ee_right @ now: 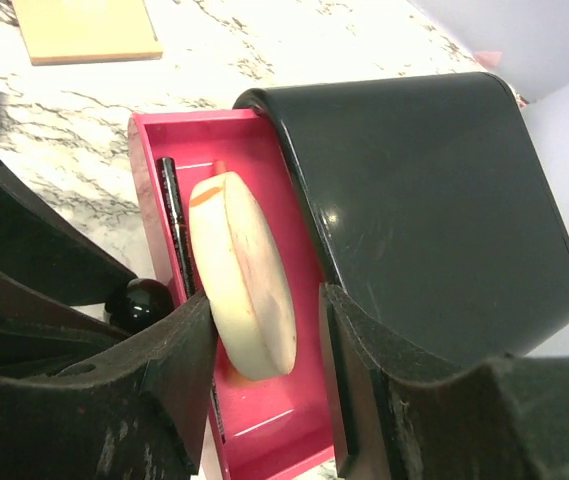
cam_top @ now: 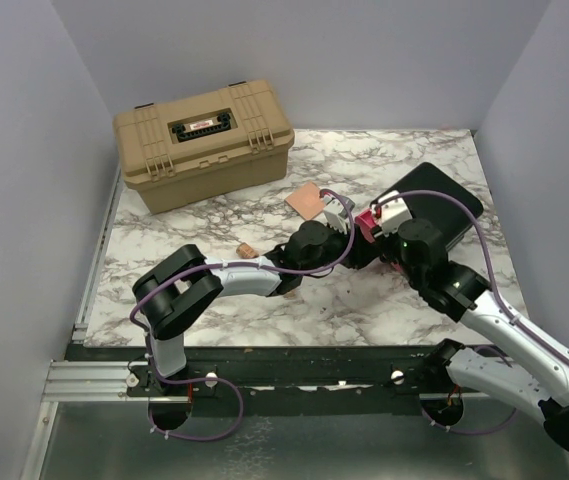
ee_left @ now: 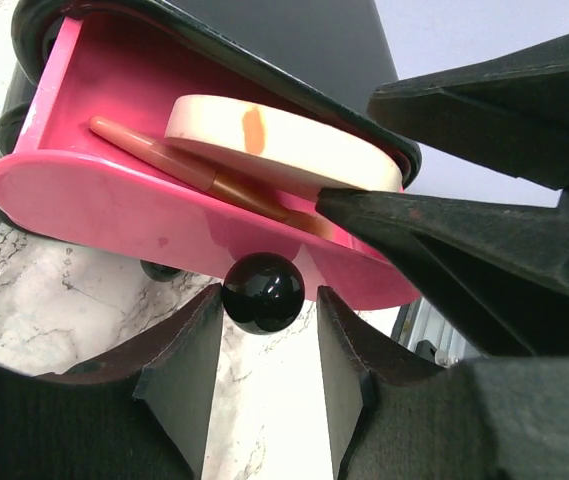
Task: Organize the makeup
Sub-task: Place the makeup tool in the drawer.
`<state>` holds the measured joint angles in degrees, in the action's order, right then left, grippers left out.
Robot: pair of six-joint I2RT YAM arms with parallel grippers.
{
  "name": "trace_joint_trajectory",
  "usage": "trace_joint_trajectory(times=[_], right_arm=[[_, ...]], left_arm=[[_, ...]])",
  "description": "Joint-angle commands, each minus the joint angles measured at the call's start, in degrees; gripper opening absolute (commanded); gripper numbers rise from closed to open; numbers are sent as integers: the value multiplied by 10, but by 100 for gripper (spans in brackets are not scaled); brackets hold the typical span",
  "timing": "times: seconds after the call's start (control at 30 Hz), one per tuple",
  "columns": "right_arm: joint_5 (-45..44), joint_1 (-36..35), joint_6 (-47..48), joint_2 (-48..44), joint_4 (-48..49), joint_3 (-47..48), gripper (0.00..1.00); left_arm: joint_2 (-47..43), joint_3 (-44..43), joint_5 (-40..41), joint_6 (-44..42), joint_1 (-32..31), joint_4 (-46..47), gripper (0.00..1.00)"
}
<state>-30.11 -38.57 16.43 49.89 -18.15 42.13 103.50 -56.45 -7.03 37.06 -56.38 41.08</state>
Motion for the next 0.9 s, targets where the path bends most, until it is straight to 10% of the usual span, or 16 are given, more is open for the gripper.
trace_joint_trajectory(times=[0.0,0.87], right_arm=[[30,-2,-47,-19,-34,37,50],[127,13,-162,58,-124,115,31]], left_arm=[[9,-9,-4,3,-3,19,42],[1,-8,-6,4,-3,20,36]])
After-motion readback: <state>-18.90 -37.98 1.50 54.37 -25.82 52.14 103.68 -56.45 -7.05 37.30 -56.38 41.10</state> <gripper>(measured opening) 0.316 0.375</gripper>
